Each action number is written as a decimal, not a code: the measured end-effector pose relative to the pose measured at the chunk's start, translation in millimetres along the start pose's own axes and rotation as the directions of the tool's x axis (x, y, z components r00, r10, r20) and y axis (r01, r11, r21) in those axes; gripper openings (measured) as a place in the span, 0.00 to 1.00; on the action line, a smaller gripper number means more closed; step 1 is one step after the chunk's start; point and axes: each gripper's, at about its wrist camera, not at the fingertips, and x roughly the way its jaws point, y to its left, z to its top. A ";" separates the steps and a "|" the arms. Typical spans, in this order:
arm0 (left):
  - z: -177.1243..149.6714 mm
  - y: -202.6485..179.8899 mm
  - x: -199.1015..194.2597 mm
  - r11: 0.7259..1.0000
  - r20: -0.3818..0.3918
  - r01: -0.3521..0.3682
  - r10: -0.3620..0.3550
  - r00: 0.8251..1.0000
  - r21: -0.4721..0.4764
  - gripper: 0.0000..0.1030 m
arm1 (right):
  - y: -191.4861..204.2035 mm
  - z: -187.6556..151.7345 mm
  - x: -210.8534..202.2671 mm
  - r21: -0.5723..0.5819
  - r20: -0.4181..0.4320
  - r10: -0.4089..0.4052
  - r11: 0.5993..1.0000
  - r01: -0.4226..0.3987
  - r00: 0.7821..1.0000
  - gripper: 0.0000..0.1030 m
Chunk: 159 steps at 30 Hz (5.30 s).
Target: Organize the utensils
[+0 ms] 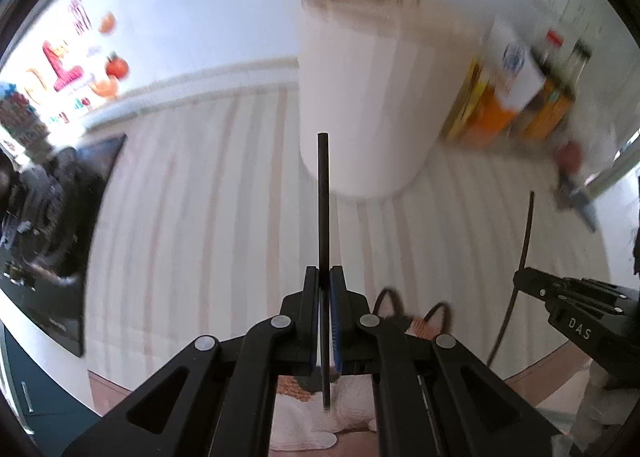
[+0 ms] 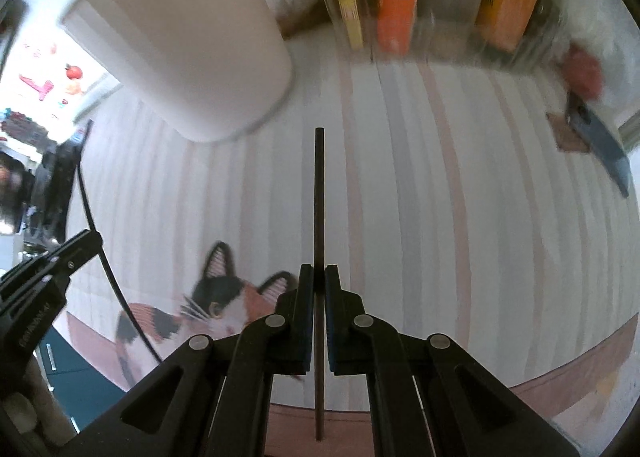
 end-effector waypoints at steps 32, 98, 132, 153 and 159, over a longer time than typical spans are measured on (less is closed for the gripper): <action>211.0 10.0 -149.1 0.998 0.464 0.055 -0.049 0.884 0.000 0.00 | 78.0 232.1 -239.7 -0.175 0.483 0.207 0.975 -0.138 0.851 0.04; 94.2 264.3 186.6 0.987 -0.307 -0.115 0.143 0.941 0.109 0.03 | 44.0 6.2 92.5 0.538 -0.090 0.042 0.843 0.013 0.995 0.42; -33.6 67.8 134.0 0.924 -0.325 -0.106 -0.021 0.945 -0.368 0.09 | -95.5 49.6 100.0 -0.072 -0.335 -0.122 0.992 0.104 0.934 0.09; -6.2 20.6 150.8 0.985 -0.307 -0.124 0.084 0.948 -0.115 0.04 | -18.4 38.9 111.5 -0.007 -0.304 -0.149 0.988 0.154 0.941 0.08; -21.2 -6.8 144.8 0.988 -0.277 -0.125 0.097 0.956 -0.087 0.02 | 11.7 34.0 115.5 -0.011 -0.258 -0.190 0.981 0.194 0.947 0.06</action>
